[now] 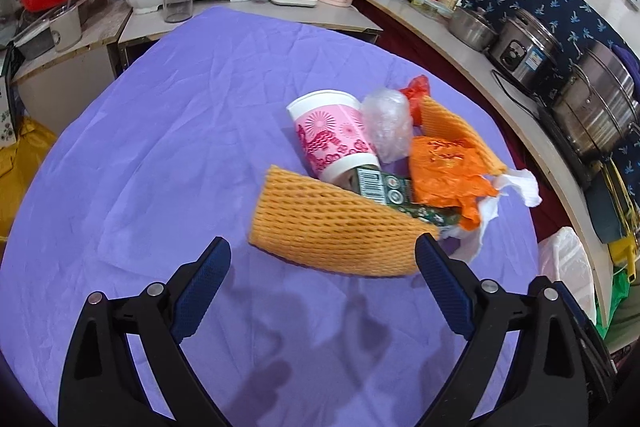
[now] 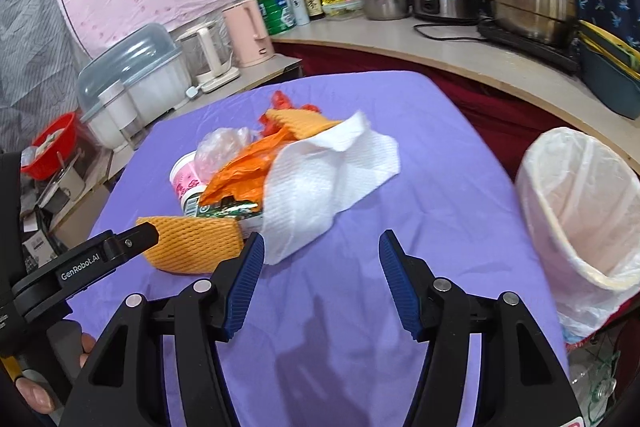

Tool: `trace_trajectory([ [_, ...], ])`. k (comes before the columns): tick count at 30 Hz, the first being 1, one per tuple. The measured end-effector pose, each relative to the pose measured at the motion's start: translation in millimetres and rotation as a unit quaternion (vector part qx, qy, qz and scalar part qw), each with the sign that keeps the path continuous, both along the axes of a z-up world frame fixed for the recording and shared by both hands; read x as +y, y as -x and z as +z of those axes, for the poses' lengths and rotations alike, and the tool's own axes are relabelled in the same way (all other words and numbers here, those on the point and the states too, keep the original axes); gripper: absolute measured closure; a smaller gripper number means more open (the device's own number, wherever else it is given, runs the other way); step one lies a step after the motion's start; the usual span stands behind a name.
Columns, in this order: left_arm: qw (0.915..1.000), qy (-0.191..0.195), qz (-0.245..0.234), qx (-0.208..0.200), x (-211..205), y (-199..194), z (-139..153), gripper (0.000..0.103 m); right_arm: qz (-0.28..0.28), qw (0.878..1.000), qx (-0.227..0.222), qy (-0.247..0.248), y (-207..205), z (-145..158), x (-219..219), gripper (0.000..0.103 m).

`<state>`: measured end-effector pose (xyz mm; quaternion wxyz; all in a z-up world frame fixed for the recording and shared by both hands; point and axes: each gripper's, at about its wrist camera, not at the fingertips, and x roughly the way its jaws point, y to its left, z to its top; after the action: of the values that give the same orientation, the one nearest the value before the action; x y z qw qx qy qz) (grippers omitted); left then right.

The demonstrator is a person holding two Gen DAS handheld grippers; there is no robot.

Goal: Collect trash
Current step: 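Move both tools back toward the remaining trash on the table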

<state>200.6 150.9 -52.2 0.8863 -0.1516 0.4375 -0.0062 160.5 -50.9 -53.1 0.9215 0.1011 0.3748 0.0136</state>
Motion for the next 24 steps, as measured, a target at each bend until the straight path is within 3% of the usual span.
trace_trajectory([
  [9, 0.9998, 0.018, 0.001, 0.009, 14.2, -17.9, -12.8, 0.011, 0.01, 1.0, 0.027, 0.0, -44.7, -28.5, 24.2, 0.045],
  [18, 0.9984, 0.047, -0.018, 0.026, 10.7, -35.8, -27.7, 0.011, -0.001, 0.999, 0.047, 0.002, -61.0, -50.2, 20.6, 0.047],
  [21, 0.9983, 0.043, -0.03, 0.025, 3.7, -36.6, -29.3, 0.012, -0.004, 0.999, 0.051, 0.002, -60.1, -52.8, 14.9, 0.058],
  [24, 0.9978, 0.038, -0.049, 0.024, -3.8, -33.4, -28.5, 0.021, -0.007, 0.998, 0.055, 0.005, -55.6, -54.9, 6.7, 0.075],
])
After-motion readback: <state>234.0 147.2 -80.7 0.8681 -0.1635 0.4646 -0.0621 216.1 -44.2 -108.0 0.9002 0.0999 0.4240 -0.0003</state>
